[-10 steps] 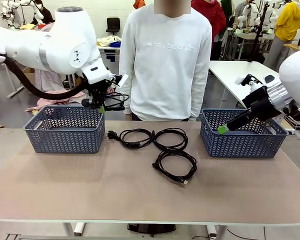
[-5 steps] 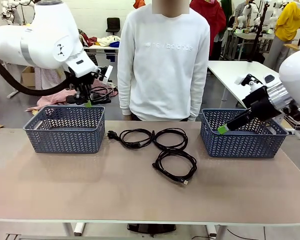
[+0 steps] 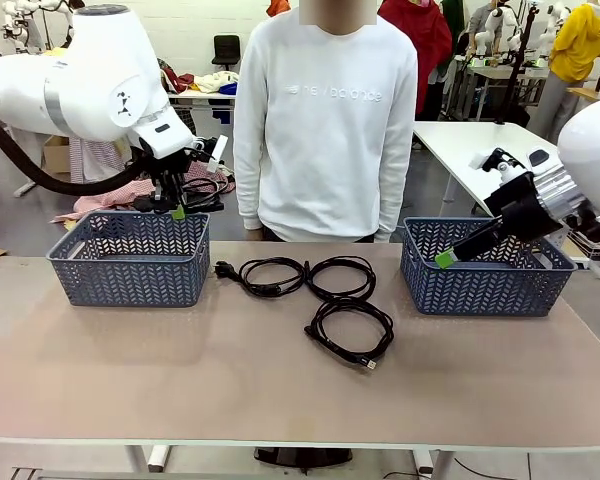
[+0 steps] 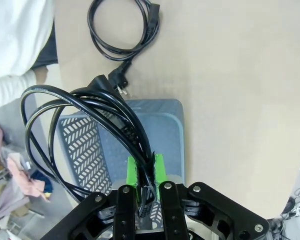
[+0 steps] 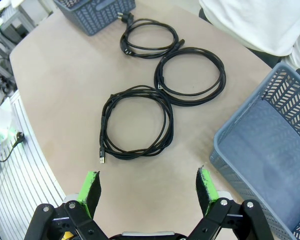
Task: Organize the cables according to human instructions.
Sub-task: Pick up a bundle of cables and place it in the basket indicated by the human.
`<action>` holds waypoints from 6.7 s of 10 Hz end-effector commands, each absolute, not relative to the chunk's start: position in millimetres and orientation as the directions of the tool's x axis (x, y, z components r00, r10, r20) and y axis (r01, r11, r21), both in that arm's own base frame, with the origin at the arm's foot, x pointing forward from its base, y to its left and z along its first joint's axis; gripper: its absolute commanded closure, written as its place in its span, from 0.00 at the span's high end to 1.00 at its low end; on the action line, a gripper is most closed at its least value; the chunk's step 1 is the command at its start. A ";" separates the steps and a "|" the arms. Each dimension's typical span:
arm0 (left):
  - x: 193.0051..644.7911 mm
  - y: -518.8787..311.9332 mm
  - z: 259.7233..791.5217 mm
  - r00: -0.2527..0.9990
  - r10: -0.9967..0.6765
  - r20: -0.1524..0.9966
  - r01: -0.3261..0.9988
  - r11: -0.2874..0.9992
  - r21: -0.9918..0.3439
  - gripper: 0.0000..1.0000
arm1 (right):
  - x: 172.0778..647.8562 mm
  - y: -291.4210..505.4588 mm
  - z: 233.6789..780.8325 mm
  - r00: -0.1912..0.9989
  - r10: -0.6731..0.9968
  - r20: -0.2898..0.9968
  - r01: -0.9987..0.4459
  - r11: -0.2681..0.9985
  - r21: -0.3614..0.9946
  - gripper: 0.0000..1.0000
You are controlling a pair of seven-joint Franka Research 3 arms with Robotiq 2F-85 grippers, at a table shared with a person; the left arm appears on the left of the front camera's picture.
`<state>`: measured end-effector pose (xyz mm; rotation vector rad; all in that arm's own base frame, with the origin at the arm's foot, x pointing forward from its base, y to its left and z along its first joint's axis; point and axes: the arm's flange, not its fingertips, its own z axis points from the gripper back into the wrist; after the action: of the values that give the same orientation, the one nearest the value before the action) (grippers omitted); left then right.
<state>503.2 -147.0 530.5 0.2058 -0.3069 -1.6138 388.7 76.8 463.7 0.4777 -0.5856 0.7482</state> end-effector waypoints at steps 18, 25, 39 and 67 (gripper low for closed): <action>546.1 -48.8 439.1 -0.028 -0.999 0.047 0.936 -0.009 0.352 0.15 | 393.2 76.4 462.8 0.568 0.484 0.666 -0.759 0.620 0.197 1.00; 546.4 -50.7 449.6 -0.040 -0.996 0.073 0.967 -0.020 0.254 0.62 | 393.2 76.4 462.8 0.568 0.484 0.666 -0.759 0.620 0.197 1.00; 543.0 -59.2 450.1 -0.033 -0.993 0.110 0.986 -0.014 0.169 1.00 | 393.2 76.4 462.8 0.568 0.484 0.666 -0.759 0.620 0.197 1.00; 400.1 -143.8 454.3 0.145 -0.878 0.455 0.979 0.194 0.062 1.00 | 393.2 76.4 462.8 0.568 0.484 0.666 -0.759 0.620 0.197 1.00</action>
<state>397.9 -143.9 452.8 -0.2877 -0.4420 -1.3640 388.6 77.0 463.7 0.4769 -0.5854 0.7492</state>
